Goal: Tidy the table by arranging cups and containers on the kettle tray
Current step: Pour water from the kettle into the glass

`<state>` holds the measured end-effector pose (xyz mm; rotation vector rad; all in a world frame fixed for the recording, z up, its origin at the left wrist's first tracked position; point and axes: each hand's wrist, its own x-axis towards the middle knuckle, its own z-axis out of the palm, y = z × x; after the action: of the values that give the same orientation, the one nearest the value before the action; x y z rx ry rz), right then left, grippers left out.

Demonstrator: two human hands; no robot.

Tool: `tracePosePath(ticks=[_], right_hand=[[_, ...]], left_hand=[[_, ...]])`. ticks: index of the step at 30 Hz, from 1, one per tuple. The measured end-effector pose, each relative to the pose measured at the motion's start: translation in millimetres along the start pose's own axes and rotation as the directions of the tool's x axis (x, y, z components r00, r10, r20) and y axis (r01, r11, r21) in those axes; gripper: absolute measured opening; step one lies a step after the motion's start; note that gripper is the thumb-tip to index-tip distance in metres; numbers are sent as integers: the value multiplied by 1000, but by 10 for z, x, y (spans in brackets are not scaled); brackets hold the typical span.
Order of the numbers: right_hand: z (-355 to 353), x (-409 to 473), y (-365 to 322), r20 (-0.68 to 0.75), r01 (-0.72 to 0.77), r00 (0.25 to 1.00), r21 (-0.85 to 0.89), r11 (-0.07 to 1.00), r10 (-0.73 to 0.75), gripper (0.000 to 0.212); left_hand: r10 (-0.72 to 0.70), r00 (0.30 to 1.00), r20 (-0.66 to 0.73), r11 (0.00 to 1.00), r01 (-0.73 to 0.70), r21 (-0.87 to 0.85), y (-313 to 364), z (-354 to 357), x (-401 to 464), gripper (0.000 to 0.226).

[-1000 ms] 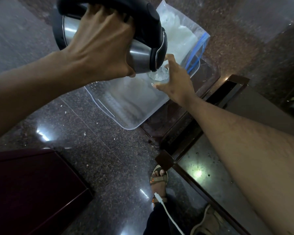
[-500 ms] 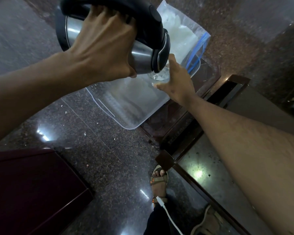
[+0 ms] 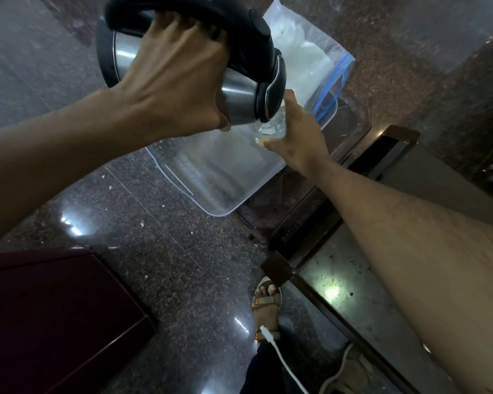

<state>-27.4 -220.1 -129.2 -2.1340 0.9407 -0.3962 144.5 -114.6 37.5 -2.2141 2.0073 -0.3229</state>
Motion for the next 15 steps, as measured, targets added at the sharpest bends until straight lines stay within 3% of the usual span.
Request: tracePosePath(ticks=[9,15], right_hand=[[-30,-8,-29,15,-8,1000,-14,1000,8,79],[-25,31,-31,20,-55,998,-33,998,56,82]], left_hand=[[-33,999,-22,998,32,-47,-36,41,-37,98],[-149,989,18,946,147,-289,-152,169,-185,101]])
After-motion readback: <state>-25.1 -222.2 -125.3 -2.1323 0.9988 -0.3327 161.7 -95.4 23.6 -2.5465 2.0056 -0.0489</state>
